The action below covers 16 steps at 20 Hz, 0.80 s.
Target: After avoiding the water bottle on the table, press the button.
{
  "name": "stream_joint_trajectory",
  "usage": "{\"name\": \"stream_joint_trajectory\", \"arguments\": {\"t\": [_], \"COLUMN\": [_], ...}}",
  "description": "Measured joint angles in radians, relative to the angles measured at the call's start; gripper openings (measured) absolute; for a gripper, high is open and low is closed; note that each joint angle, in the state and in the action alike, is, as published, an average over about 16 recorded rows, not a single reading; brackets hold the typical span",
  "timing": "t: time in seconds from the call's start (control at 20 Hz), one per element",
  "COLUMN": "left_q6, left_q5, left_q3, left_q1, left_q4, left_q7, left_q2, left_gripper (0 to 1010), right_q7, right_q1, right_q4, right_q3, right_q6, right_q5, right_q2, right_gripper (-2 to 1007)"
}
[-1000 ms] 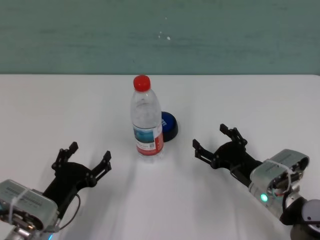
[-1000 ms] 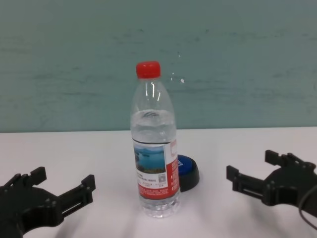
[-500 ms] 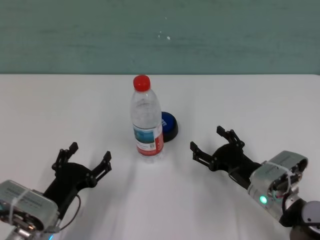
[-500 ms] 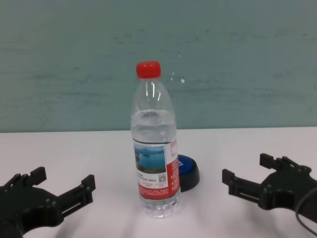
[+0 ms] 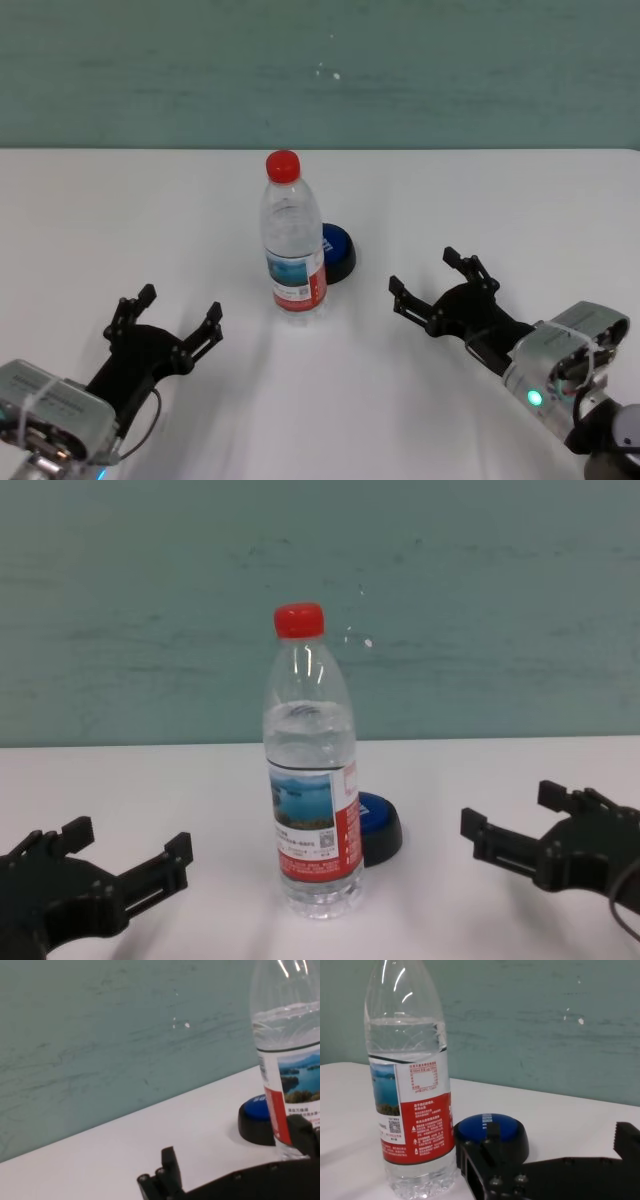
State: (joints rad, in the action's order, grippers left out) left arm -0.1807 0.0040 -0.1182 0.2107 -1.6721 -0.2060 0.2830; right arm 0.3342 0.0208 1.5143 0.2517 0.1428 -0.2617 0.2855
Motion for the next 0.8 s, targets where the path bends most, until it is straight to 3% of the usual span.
{"name": "stream_joint_trajectory", "arguments": {"t": [0.8], "left_q6": [0.0], "left_q5": [0.0], "left_q3": [0.0], "left_q1": [0.0], "left_q4": [0.0], "left_q7": [0.0], "left_q2": [0.0], "left_gripper": [1000], "right_q7": [-0.022], "right_q1": [-0.034], "right_q4": [0.033], "right_q3": [-0.026], "right_q6": [0.015], "right_q5": [-0.001], "right_q2": [-0.003], "right_gripper": [1004]}}
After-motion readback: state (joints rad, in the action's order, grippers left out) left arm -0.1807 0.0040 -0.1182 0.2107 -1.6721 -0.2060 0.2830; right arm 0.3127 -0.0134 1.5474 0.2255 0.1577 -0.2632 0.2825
